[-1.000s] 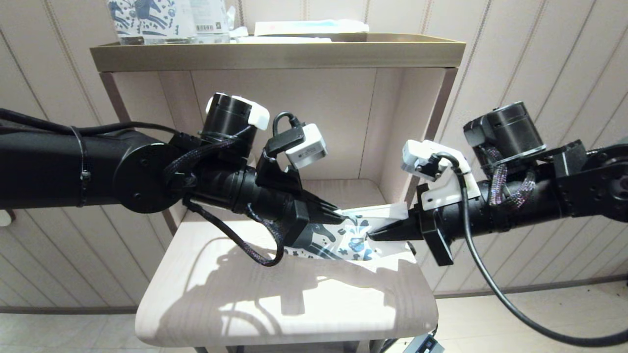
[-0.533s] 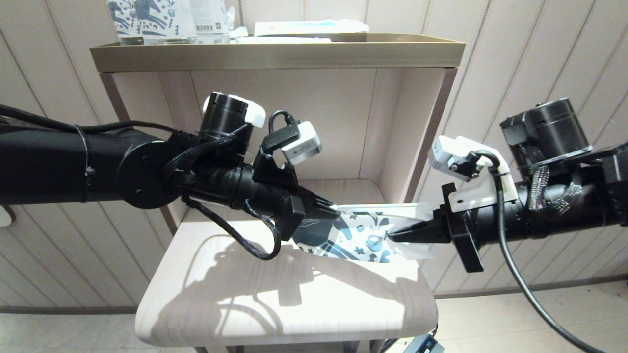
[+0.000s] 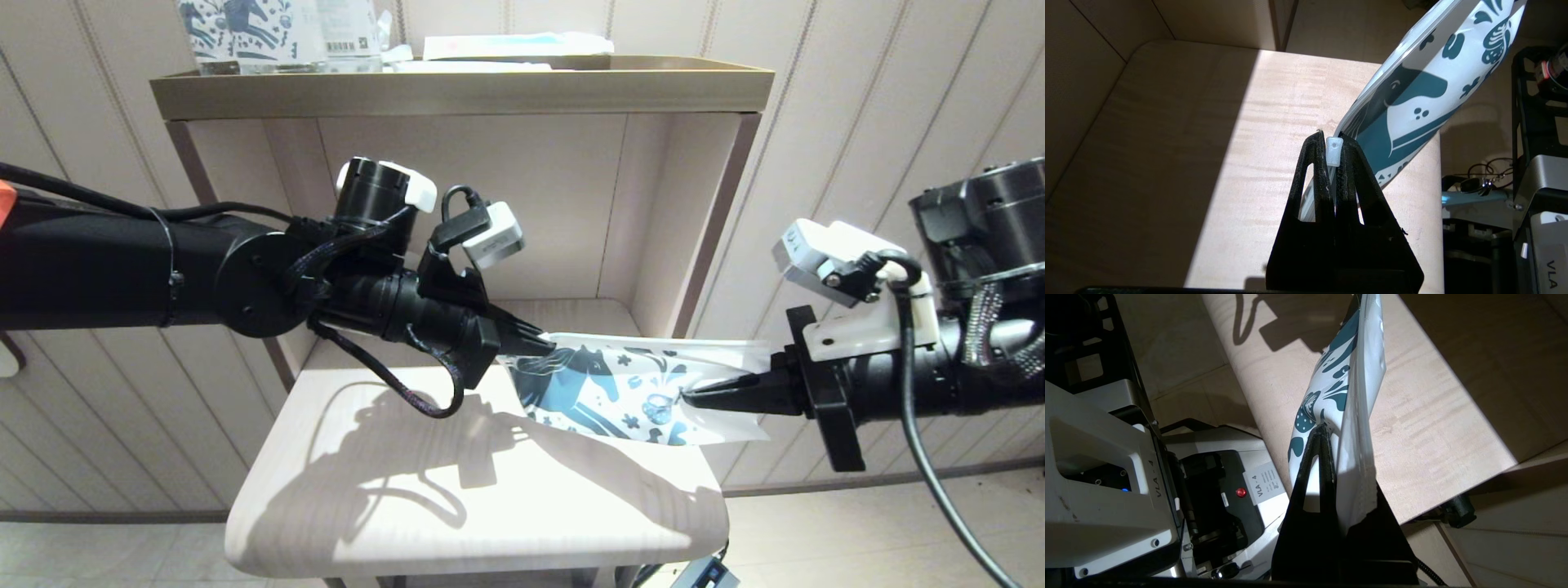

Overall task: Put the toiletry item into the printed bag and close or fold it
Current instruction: Close the strorage bag and place it on the desk

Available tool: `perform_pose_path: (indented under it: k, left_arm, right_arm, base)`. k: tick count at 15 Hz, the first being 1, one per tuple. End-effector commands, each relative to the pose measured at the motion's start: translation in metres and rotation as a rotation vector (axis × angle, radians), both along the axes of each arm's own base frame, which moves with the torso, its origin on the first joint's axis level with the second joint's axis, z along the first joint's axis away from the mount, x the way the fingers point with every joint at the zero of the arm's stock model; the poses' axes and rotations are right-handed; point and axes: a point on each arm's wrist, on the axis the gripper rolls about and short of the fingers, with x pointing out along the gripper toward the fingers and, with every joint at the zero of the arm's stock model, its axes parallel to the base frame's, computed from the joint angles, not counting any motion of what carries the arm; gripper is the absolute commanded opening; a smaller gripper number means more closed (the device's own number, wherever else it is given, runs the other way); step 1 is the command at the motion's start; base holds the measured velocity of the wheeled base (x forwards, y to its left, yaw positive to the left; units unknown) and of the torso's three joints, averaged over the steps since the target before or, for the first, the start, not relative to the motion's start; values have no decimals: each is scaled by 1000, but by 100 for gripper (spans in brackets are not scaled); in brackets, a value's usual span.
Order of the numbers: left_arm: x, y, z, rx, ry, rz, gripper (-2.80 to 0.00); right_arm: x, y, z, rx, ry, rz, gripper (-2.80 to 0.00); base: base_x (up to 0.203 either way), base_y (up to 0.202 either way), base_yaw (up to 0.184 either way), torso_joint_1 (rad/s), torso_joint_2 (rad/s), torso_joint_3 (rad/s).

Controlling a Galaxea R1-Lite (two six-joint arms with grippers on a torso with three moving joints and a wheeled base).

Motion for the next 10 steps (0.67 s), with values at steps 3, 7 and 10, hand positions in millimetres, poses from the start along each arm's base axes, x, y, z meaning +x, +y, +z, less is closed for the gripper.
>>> perform_pose_path:
  k: [3, 7, 10]
  left_arm:
    - [3, -2, -5, 7, 6, -5, -280]
    - [5, -2, -6, 8, 6, -4, -280]
    - [6, -3, -8, 11, 9, -3, -280]
  right_arm:
    - [-20, -12, 2, 15, -23, -12, -280]
    - [-28, -18, 1, 17, -25, -24, -280]
    - [-31, -24, 0, 25, -24, -37, -280]
  base:
    - [0, 0, 0, 0, 0, 0]
    - [0, 0, 0, 0, 0, 0]
    - [0, 0, 0, 0, 0, 0]
